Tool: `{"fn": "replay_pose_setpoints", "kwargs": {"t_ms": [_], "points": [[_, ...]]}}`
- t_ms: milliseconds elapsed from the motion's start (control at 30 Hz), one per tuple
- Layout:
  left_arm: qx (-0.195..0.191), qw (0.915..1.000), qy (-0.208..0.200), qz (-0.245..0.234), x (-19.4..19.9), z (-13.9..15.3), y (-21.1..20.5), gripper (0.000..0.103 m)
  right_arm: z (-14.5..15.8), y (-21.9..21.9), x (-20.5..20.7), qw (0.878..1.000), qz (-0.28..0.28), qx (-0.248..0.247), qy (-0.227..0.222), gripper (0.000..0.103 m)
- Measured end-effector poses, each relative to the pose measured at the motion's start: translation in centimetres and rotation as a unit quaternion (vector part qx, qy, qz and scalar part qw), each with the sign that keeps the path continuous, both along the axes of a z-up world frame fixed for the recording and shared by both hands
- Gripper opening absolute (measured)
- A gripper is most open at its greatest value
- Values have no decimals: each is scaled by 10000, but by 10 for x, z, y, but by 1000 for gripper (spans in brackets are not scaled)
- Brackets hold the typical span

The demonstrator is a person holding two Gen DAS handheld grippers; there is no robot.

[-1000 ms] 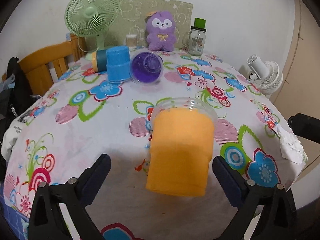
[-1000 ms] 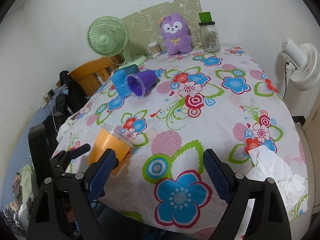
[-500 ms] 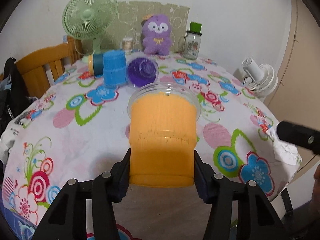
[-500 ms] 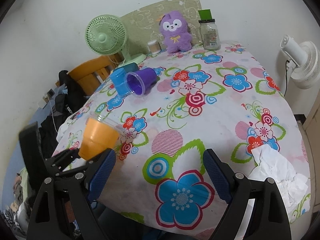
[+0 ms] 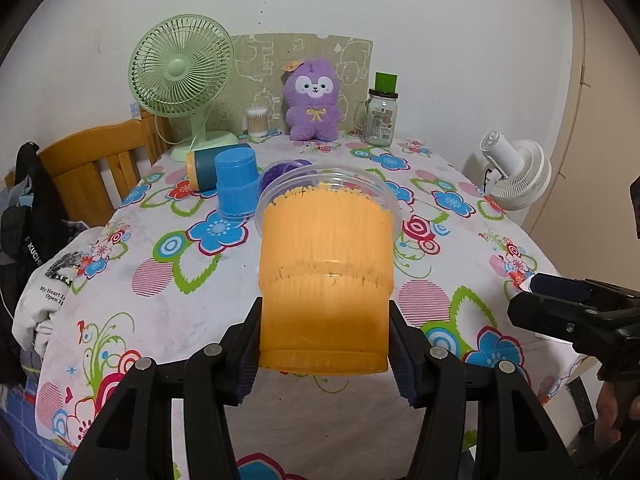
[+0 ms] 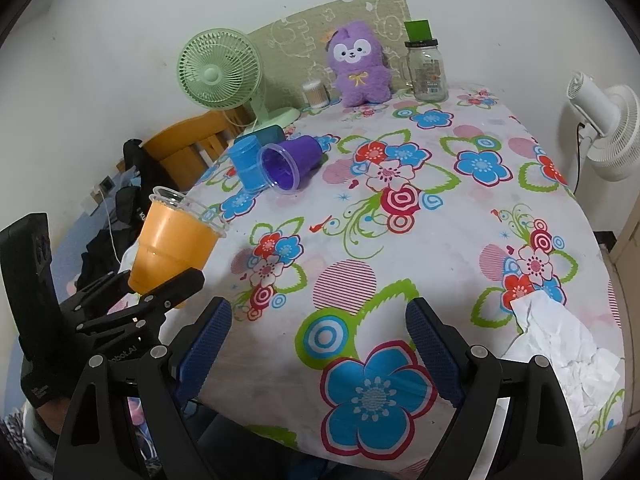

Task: Flip cup upside down
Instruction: 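Rotate the orange cup rim-down with the left gripper and lower it onto the table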

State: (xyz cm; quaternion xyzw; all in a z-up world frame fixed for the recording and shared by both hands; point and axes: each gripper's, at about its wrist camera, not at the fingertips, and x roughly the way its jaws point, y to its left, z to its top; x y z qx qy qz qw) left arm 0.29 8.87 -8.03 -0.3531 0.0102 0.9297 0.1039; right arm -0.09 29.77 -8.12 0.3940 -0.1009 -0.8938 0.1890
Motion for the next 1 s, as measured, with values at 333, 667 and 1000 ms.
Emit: {"fn": "replay_pose_setpoints", "kwargs": {"t_ms": [333,667,1000], "points": [[-24,10000,0,-33,3,3,-2,58,0,-3,-1,10000,55,12,-9,91],[-111,9999,18,-45,4,9,-4,59,-1,-9,-5,9999,138,8,-19,91],[-110,9999,38,-68,4,9,-3,59,-2,-9,-6,9999,129,7,-40,91]]}}
